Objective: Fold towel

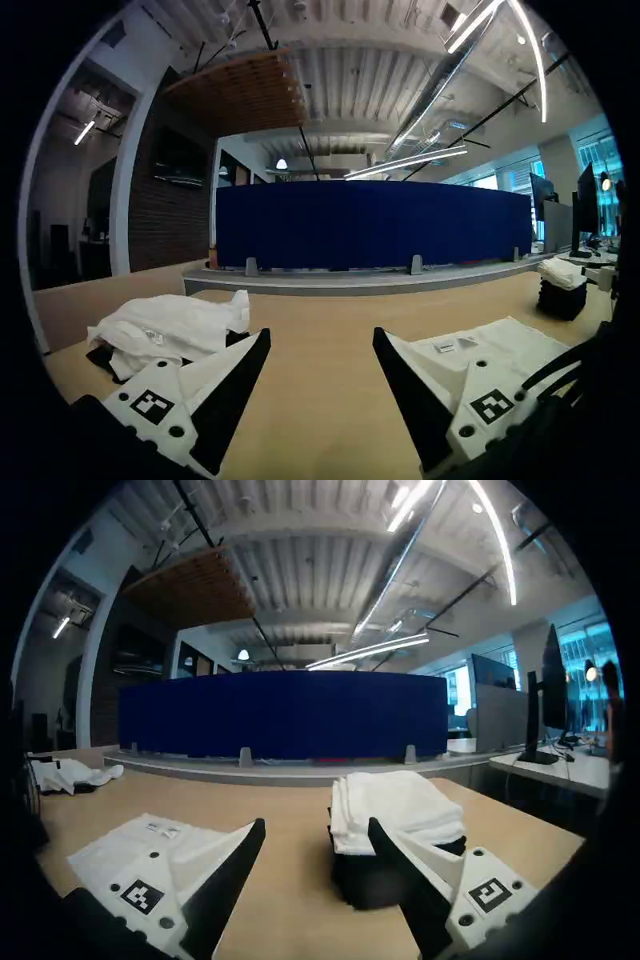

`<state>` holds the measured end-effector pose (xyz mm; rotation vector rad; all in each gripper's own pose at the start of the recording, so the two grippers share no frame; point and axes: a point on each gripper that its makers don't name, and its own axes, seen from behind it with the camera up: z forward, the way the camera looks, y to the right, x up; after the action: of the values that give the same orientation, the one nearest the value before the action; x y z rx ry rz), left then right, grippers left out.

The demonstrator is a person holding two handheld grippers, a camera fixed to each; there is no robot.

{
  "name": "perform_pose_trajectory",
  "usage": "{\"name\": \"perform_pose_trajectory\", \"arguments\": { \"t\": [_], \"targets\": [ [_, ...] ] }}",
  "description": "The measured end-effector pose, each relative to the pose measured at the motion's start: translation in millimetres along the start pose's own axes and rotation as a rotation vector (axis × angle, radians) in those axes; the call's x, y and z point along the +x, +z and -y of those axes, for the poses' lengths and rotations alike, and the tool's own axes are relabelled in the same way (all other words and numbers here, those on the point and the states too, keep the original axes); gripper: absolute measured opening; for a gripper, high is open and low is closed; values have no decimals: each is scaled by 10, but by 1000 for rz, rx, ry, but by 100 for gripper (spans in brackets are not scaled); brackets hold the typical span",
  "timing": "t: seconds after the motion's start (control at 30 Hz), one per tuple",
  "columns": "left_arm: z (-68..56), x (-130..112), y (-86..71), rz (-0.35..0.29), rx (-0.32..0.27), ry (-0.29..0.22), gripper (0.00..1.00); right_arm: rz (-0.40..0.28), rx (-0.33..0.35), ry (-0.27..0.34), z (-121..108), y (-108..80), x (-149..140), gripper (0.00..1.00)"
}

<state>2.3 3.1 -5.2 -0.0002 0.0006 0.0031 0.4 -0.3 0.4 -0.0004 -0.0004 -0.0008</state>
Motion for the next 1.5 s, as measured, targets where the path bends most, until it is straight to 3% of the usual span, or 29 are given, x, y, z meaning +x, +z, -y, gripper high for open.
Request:
{"name": "perform_pose_trajectory", "arguments": {
  "t": [1.5],
  "targets": [
    [21,-19,19,-1,0,2,95,0,18,0,29,1,-14,100]
  ]
}}
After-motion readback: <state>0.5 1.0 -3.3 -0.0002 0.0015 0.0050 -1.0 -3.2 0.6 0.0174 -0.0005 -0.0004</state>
